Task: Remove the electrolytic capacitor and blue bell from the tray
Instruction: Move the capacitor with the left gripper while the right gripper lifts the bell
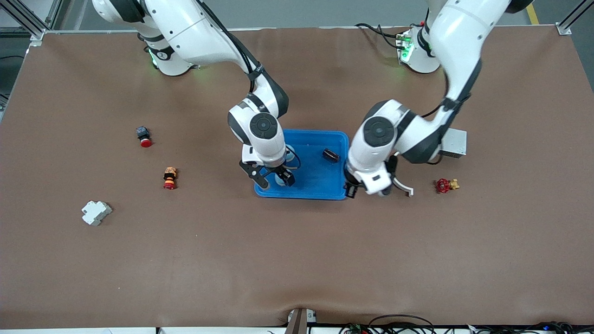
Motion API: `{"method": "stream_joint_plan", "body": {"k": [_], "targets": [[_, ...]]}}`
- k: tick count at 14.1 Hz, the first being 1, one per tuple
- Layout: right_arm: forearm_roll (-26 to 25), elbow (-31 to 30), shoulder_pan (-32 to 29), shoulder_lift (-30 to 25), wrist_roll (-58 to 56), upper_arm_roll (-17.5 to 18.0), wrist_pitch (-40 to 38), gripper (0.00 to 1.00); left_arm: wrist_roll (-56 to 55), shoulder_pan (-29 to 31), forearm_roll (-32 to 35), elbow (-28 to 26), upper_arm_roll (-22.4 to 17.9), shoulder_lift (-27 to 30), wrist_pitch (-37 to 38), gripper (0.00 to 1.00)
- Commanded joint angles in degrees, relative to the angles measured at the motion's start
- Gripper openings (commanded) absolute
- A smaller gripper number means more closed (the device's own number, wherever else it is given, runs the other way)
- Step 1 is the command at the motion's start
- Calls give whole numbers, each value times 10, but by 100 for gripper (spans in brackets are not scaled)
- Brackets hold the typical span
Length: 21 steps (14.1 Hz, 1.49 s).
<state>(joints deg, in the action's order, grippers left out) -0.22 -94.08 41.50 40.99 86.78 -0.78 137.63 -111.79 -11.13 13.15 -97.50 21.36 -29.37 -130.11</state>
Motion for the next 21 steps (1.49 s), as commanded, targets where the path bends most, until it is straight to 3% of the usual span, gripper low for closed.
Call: {"method": "stream_joint_plan", "body": {"k": [1,6,10,14,17,18,21], "targets": [[-11,28,10,22,20,-7,-1,100,10,29,-25,-2,3,43,39,0],[-11,37,17,33,30,-8,-1,100,59,87,-16,-14,2,63,145,0],[-15,41,18,37,30,-8,0,99,132,146,-15,-51,2,63,150,0],[-21,42,20,39,30,-8,0,62,145,160,5,-104,-1,40,79,0],[-21,42,20,39,31,-8,0,11,145,184,57,-165,1,40,31,0],[-21,43,22,38,36,-8,0,0,145,182,58,-178,1,40,21,0],[-21,56,21,38,46,-7,-10,0,145,179,62,-197,2,40,13,0]]}}
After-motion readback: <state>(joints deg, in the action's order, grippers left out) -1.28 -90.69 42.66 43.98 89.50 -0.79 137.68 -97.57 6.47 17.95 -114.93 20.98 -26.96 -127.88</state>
